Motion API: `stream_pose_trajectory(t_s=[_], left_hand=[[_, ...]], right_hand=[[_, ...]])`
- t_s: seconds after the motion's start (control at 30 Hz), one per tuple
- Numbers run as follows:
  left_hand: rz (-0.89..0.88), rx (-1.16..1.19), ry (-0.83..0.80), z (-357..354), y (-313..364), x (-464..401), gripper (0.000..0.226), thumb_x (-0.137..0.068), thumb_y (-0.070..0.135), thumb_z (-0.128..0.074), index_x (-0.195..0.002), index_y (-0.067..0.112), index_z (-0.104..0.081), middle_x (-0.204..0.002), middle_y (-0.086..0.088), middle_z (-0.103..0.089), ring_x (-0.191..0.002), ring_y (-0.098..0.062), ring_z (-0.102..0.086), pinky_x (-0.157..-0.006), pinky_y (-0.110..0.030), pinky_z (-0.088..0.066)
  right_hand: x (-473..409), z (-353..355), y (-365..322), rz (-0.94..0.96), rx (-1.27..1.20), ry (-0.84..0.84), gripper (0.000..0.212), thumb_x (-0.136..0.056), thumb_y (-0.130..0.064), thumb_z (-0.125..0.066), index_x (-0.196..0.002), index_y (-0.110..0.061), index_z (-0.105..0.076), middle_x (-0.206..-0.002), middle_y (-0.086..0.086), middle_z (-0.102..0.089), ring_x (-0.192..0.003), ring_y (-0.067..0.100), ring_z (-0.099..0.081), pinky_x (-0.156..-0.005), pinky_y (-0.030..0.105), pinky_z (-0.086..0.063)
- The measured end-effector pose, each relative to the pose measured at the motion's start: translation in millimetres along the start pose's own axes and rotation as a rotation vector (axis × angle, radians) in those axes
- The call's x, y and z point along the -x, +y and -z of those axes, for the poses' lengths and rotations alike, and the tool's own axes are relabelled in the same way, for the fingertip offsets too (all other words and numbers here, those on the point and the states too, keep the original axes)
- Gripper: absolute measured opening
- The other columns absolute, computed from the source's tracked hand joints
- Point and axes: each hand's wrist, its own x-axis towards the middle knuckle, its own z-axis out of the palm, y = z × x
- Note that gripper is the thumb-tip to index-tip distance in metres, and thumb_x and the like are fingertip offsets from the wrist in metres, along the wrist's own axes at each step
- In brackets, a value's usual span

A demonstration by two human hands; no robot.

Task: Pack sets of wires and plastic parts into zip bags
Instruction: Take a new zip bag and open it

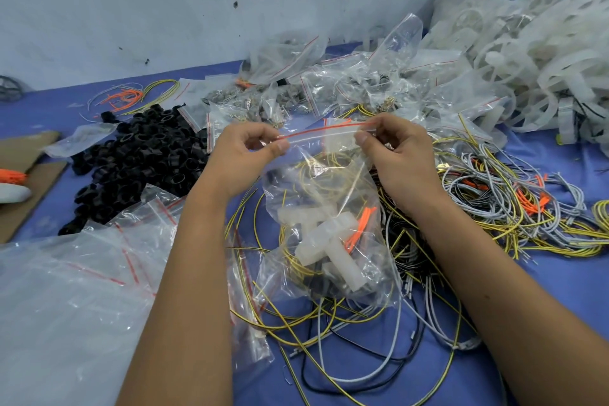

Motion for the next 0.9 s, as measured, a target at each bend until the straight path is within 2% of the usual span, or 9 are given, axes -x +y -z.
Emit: stream_pose_trajectory(t_s=[0.1,0.2,0.33,0.47,0.57,0.7,0.77,0.83,0.9], left_hand=[[-0.020,0.012,0.002,0.8,2.2,-0.5,0.006,-0.087,0.014,-0.082,-0.089,0.018,-0.078,-0.083,0.006,-0.074,-0.078,-0.003,-0.064,-0.071,-0.019,-0.051],[-0.079,-0.022,-0.060,-7.5,14.6,-4.6,0.009,-0.083,0.012,-0.084,-0.085,0.019,-0.080,-0.081,0.003,-0.075,-0.078,-0.006,-0.065,-0.078,-0.028,-0.054],[-0.121,-0.111,-0.074,-16.3,23.3,-8.3,0.021,-0.082,0.011,-0.085,-0.073,0.027,-0.073,-0.073,0.006,-0.069,-0.069,-0.002,-0.060,-0.075,-0.029,-0.050],[-0.134,-0.131,-0.045,-18.5,23.0,-7.4,0.021,-0.082,0.014,-0.085,-0.073,0.027,-0.071,-0.073,0.005,-0.068,-0.070,-0.004,-0.058,-0.073,-0.029,-0.049],[-0.110,-0.131,-0.024,-13.7,17.4,-8.0,0.016,-0.081,0.015,-0.086,-0.075,0.023,-0.074,-0.073,0.004,-0.069,-0.066,0.000,-0.058,-0.070,-0.022,-0.047],[-0.063,-0.121,-0.020,-5.2,8.2,-7.9,0.017,-0.083,0.008,-0.083,-0.076,0.020,-0.074,-0.079,-0.009,-0.070,-0.070,-0.012,-0.062,-0.068,-0.029,-0.052],[-0.059,-0.135,-0.002,-6.8,7.6,-7.4,0.020,-0.083,0.009,-0.084,-0.074,0.023,-0.073,-0.080,-0.009,-0.071,-0.073,-0.016,-0.064,-0.069,-0.031,-0.054],[-0.035,-0.096,0.009,-7.9,7.5,-7.0,0.022,-0.082,0.012,-0.085,-0.071,0.027,-0.073,-0.078,-0.005,-0.073,-0.071,-0.013,-0.065,-0.064,-0.024,-0.055],[-0.012,-0.062,0.008,-5.7,5.3,-6.7,0.016,-0.081,0.015,-0.087,-0.074,0.024,-0.076,-0.076,-0.001,-0.073,-0.070,-0.011,-0.064,-0.069,-0.023,-0.052]], right_hand=[[3.0,-1.5,-3.5,0.054,-0.002,-0.068,0.009,-0.091,-0.013,-0.070,-0.084,-0.019,-0.069,-0.072,0.005,-0.059,-0.068,0.008,-0.047,-0.065,0.031,-0.039],[4.9,-4.0,-5.7,0.108,0.017,-0.116,0.005,-0.091,-0.012,-0.070,-0.087,-0.014,-0.070,-0.077,0.008,-0.063,-0.070,0.009,-0.051,-0.065,0.033,-0.042],[4.1,-3.1,-4.0,0.110,0.003,-0.104,0.008,-0.092,-0.012,-0.070,-0.086,-0.017,-0.069,-0.080,0.011,-0.064,-0.073,0.025,-0.054,-0.064,0.041,-0.045],[3.8,-3.7,-2.9,0.107,-0.002,-0.093,0.010,-0.092,-0.015,-0.069,-0.086,-0.023,-0.069,-0.078,0.006,-0.064,-0.070,0.011,-0.052,-0.065,0.034,-0.043],[1.8,-2.2,-2.4,0.087,0.011,-0.050,0.017,-0.090,-0.016,-0.070,-0.084,-0.031,-0.067,-0.075,0.006,-0.063,-0.069,0.011,-0.050,-0.065,0.035,-0.043],[3.4,-3.3,-4.6,0.089,0.011,-0.064,0.014,-0.090,-0.016,-0.071,-0.084,-0.028,-0.068,-0.080,0.015,-0.065,-0.071,0.026,-0.053,-0.067,0.042,-0.046],[3.8,-3.9,-5.4,0.092,0.015,-0.063,0.014,-0.089,-0.016,-0.070,-0.082,-0.028,-0.068,-0.080,0.016,-0.064,-0.070,0.023,-0.052,-0.066,0.041,-0.046],[2.6,-3.0,-4.9,0.076,0.006,-0.044,0.017,-0.089,-0.017,-0.071,-0.081,-0.032,-0.068,-0.079,0.018,-0.062,-0.068,0.015,-0.048,-0.063,0.037,-0.042],[1.0,-1.3,-2.7,0.058,-0.002,-0.025,0.018,-0.090,-0.019,-0.071,-0.081,-0.034,-0.068,-0.071,0.008,-0.058,-0.066,0.008,-0.045,-0.062,0.030,-0.038]])
